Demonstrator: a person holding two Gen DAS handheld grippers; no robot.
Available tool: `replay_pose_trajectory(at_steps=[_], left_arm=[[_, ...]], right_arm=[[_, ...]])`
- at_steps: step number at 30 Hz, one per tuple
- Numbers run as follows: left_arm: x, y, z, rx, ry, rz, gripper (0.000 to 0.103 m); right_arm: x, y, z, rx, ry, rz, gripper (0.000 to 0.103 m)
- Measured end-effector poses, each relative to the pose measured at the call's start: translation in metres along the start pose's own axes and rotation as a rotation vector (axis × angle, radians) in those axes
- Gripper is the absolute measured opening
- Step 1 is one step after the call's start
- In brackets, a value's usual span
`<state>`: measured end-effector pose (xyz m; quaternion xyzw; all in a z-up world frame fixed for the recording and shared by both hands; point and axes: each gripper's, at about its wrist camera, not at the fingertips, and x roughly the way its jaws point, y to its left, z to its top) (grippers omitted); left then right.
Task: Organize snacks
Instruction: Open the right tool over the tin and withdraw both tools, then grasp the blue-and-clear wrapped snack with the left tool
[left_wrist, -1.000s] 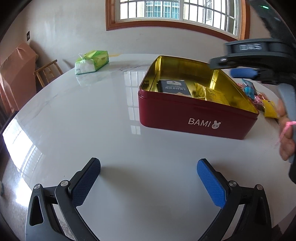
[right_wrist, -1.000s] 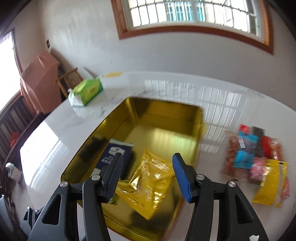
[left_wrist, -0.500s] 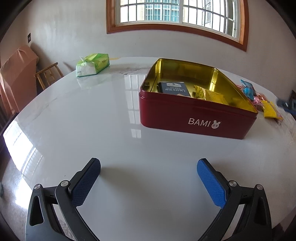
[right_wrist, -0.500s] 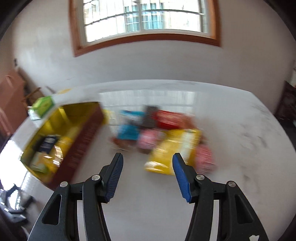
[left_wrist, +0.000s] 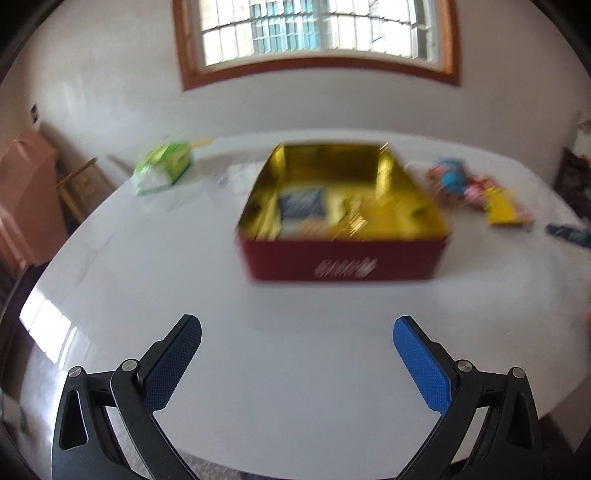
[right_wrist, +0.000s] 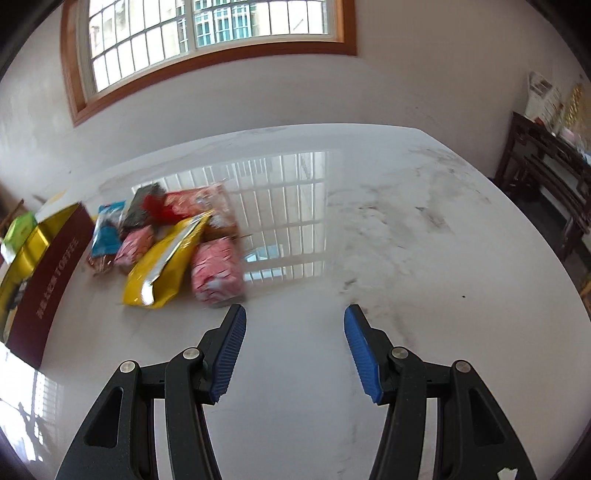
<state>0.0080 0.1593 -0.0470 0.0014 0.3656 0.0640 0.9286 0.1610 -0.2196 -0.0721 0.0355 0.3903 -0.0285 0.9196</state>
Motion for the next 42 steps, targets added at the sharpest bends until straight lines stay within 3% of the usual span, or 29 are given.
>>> replay_pose_trajectory(at_steps=[7, 13, 17, 21, 23, 25, 26, 30, 36, 38, 40, 42], left_arm=[[-0.012, -0.046, 0.075, 0.096, -0.054, -0.133, 0.103], [0.021, -0.086, 0.141, 0.068, 0.007, -0.29, 0.103], [0.051, -0.119, 0.175, 0.087, 0.037, -0.325, 0.102], [0.087, -0.15, 0.201, 0.12, 0.106, -0.341, 0.091], [0.108, -0.159, 0.207, 0.112, 0.163, -0.35, 0.086], [0.13, -0.166, 0.212, 0.104, 0.219, -0.366, 0.071], [0.139, -0.17, 0.214, 0.108, 0.248, -0.359, 0.067], [0.17, -0.183, 0.214, 0.138, 0.331, -0.331, 0.065], [0.185, -0.196, 0.208, 0.188, 0.355, -0.29, 0.065], [0.19, -0.2, 0.205, 0.211, 0.361, -0.285, 0.057], [0.193, -0.204, 0.2, 0.24, 0.376, -0.27, 0.04], [0.196, -0.207, 0.195, 0.251, 0.382, -0.278, 0.038]], right_arm=[[0.001, -0.009, 0.0, 0.036, 0.007, 0.04, 0.053], [0.001, -0.016, -0.001, 0.082, 0.012, 0.085, 0.053], [0.002, -0.015, -0.001, 0.079, 0.012, 0.112, 0.053], [0.004, -0.016, -0.001, 0.086, 0.016, 0.141, 0.053], [0.004, -0.016, -0.001, 0.089, 0.016, 0.156, 0.053], [0.005, -0.017, -0.001, 0.093, 0.017, 0.172, 0.053], [0.005, -0.017, -0.001, 0.094, 0.018, 0.179, 0.053], [0.007, -0.018, -0.001, 0.099, 0.022, 0.208, 0.053], [0.008, -0.019, 0.0, 0.108, 0.025, 0.237, 0.053], [0.009, -0.019, 0.0, 0.111, 0.027, 0.243, 0.053], [0.009, -0.02, 0.0, 0.115, 0.027, 0.248, 0.053], [0.009, -0.021, 0.0, 0.12, 0.026, 0.252, 0.053]])
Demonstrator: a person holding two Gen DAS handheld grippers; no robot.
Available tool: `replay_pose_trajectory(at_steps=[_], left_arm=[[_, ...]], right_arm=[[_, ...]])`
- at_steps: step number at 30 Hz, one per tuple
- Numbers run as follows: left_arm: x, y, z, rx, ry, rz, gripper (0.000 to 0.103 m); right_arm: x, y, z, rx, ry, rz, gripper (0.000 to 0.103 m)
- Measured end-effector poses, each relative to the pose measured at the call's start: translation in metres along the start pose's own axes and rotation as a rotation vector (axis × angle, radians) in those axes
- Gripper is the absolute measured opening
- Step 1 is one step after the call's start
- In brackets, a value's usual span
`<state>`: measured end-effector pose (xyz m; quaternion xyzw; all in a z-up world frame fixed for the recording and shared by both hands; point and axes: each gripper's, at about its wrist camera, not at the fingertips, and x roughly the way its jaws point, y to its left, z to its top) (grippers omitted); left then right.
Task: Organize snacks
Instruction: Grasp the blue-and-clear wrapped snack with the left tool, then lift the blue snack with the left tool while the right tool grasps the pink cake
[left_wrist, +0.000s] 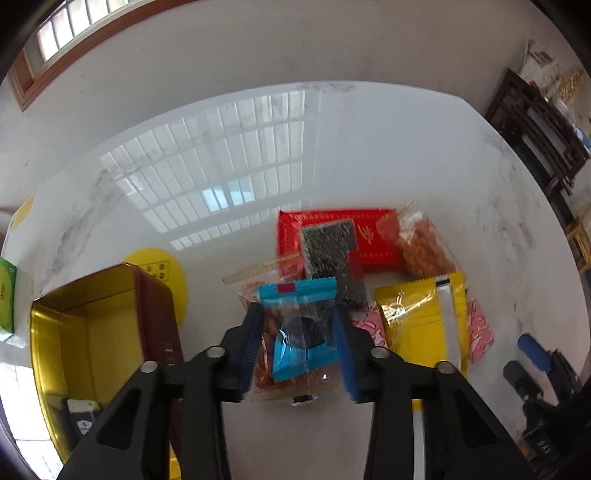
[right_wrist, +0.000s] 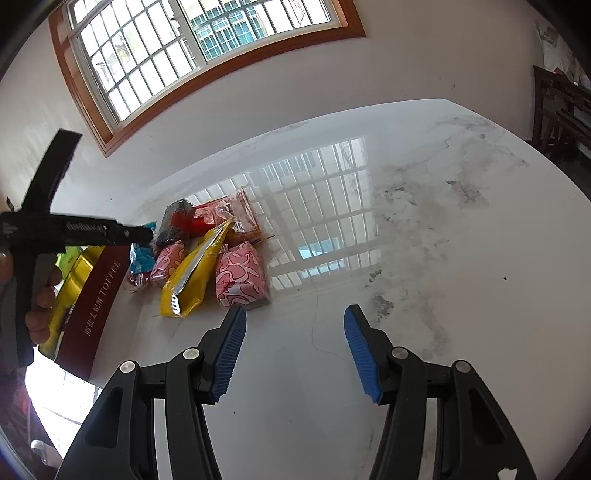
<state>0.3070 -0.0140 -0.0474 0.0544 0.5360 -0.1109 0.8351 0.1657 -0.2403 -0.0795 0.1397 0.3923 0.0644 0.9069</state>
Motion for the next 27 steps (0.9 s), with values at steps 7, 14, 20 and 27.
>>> replay_pose_trajectory(at_steps=[7, 14, 20, 27], left_arm=[[0.002, -0.007, -0.009, 0.035, -0.037, -0.002, 0.032], [-0.016, -0.014, -0.033, 0.015, -0.101, -0.002, 0.03], [-0.042, -0.022, -0.061, -0.01, -0.144, -0.031, 0.03], [-0.054, -0.031, -0.102, -0.019, -0.134, -0.061, 0.031]], right_arm=[[-0.001, -0.001, 0.001, 0.008, -0.001, 0.004, 0.053], [0.0, -0.004, 0.001, 0.021, -0.002, 0.007, 0.053], [0.0, -0.004, 0.001, 0.021, -0.002, 0.008, 0.053], [0.003, 0.011, 0.002, -0.068, 0.013, -0.001, 0.053]])
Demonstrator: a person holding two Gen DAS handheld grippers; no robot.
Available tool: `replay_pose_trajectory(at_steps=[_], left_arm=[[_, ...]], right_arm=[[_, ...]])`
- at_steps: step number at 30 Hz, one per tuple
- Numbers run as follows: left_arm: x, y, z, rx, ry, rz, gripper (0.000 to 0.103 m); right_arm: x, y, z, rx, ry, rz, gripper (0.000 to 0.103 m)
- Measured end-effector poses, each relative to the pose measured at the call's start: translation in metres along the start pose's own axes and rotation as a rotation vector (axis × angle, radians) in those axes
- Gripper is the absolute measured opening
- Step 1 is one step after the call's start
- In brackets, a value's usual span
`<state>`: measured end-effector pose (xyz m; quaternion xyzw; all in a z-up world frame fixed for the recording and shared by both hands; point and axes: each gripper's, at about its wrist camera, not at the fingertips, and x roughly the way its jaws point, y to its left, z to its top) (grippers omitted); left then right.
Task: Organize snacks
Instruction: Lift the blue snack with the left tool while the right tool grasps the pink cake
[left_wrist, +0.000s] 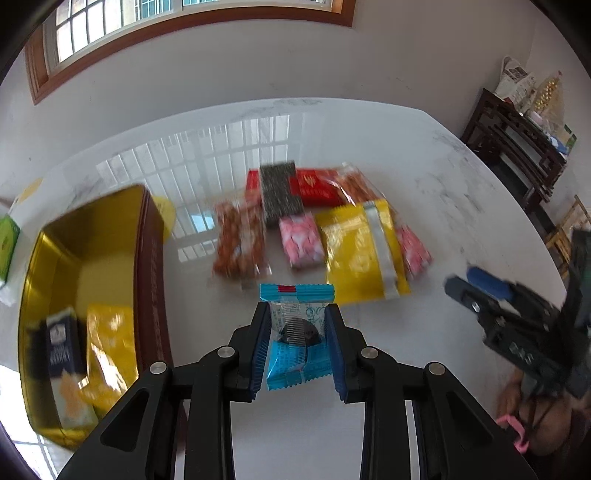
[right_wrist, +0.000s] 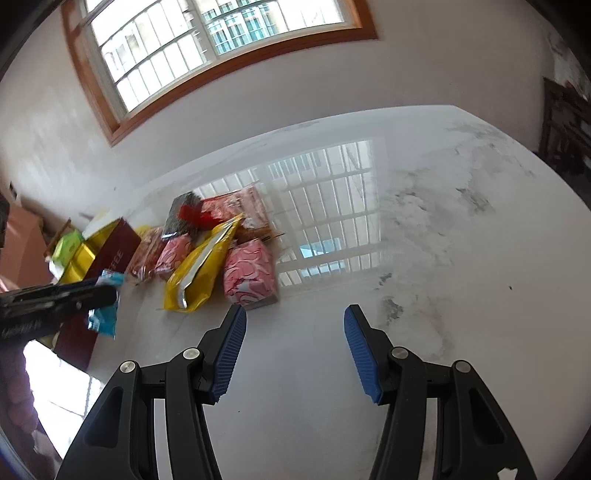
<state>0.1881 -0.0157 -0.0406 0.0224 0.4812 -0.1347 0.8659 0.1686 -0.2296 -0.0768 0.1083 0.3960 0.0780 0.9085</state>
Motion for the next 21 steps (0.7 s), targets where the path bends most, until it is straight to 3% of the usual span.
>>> replay_pose_trajectory(at_steps=[9, 21], left_arm=[[-0.012, -0.003, -0.034, -0.045, 0.02, -0.044, 0.031], [-0.016, -0.001, -0.049, -0.079, 0.033, -0.069, 0.031]], right_arm=[[0.026, 0.012, 0.015, -0.065, 0.082, 0.014, 0.053], [0.035, 0.019, 0.022, -0.124, 0.119, 0.053, 0.053]])
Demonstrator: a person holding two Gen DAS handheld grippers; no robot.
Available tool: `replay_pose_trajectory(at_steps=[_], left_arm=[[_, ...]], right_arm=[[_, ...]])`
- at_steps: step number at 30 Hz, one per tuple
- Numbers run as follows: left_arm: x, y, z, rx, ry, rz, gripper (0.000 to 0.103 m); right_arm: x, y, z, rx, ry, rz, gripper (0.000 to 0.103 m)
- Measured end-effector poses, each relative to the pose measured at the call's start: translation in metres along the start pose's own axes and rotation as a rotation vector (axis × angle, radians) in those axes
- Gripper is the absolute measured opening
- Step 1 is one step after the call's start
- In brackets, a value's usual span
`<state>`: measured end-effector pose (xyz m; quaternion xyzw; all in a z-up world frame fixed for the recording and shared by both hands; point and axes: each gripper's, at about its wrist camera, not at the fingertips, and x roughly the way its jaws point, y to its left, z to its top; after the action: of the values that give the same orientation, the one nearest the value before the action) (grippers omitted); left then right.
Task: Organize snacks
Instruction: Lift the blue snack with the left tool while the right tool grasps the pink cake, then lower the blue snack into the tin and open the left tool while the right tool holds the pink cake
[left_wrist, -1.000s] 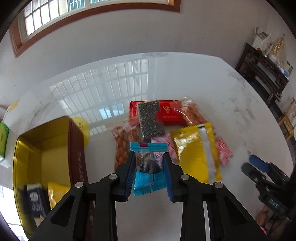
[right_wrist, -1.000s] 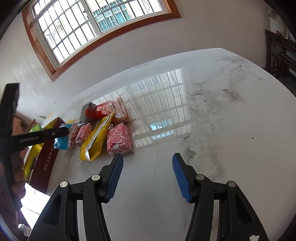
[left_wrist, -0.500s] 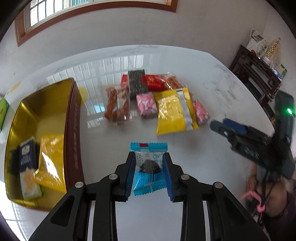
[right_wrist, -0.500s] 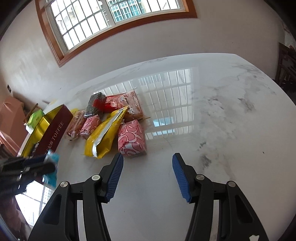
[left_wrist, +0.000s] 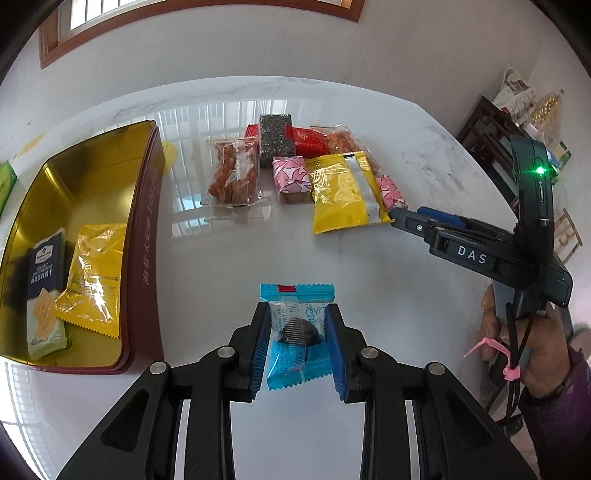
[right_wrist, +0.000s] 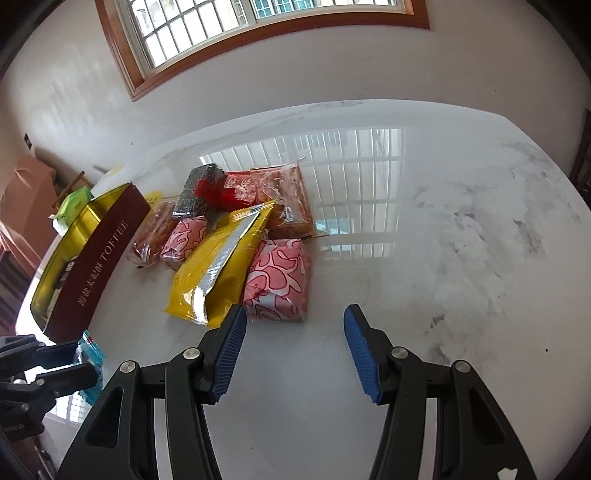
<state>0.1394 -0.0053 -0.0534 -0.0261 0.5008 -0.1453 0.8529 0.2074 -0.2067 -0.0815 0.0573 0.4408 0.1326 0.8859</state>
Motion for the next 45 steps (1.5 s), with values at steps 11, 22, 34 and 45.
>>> replay_pose_trajectory(at_steps=[11, 22, 34, 45], left_arm=[[-0.009, -0.002, -0.003, 0.006, -0.012, -0.003, 0.031], [-0.01, -0.003, -0.004, 0.009, -0.016, -0.009, 0.031], [-0.04, 0.0, 0.006, 0.011, -0.085, -0.01, 0.031], [-0.073, 0.051, 0.03, -0.056, -0.177, 0.075, 0.031]], right_arm=[[0.013, 0.019, 0.008, -0.09, 0.013, -0.048, 0.053], [0.024, 0.022, 0.017, -0.148, -0.003, -0.091, 0.029], [-0.028, -0.064, -0.013, 0.04, -0.05, -0.247, 0.027], [-0.07, -0.17, -0.028, 0.239, -0.083, -0.384, 0.027]])
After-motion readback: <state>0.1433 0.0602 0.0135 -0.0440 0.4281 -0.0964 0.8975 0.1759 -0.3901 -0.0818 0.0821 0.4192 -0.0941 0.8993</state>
